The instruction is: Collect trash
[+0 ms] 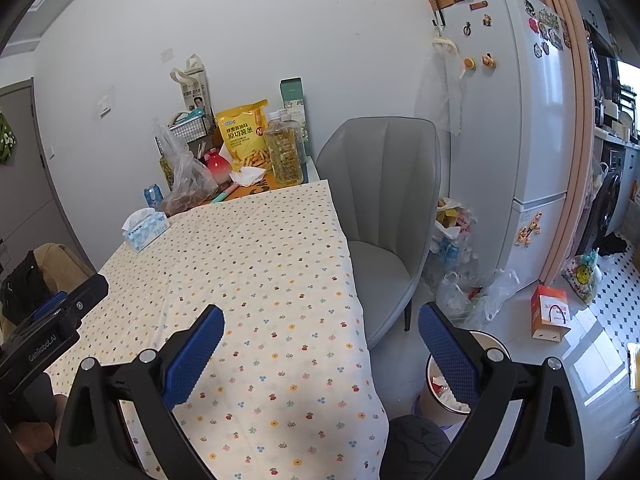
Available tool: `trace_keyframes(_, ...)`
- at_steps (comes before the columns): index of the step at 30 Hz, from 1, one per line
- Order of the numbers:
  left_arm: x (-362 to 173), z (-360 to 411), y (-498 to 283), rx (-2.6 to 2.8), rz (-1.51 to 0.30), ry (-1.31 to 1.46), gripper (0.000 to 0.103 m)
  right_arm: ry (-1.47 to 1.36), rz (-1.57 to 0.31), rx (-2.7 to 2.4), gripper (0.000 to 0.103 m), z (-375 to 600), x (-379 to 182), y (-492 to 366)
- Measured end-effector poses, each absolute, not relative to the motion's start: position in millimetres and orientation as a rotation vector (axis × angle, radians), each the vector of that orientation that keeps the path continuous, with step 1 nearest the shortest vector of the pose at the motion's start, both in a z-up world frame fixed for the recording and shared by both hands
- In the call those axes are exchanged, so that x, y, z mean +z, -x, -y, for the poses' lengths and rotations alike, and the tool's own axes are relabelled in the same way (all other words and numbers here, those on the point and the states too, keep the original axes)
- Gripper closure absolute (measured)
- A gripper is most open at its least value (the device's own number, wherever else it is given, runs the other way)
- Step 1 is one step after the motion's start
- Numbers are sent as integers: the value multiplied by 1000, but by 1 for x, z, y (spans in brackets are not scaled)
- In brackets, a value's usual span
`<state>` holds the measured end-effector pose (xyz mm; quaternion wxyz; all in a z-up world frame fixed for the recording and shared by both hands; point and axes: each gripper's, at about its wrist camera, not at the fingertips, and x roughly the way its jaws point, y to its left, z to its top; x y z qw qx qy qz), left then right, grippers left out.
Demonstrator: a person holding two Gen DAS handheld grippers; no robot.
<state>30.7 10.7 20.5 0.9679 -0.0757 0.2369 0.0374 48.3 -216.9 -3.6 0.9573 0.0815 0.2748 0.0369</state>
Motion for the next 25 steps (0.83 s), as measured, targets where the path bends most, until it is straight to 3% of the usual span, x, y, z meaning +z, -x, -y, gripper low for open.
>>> trace_keyframes(25, 10, -22, -31, 90, -497, 153, 6, -143, -569, 93, 8, 208, -10, -48)
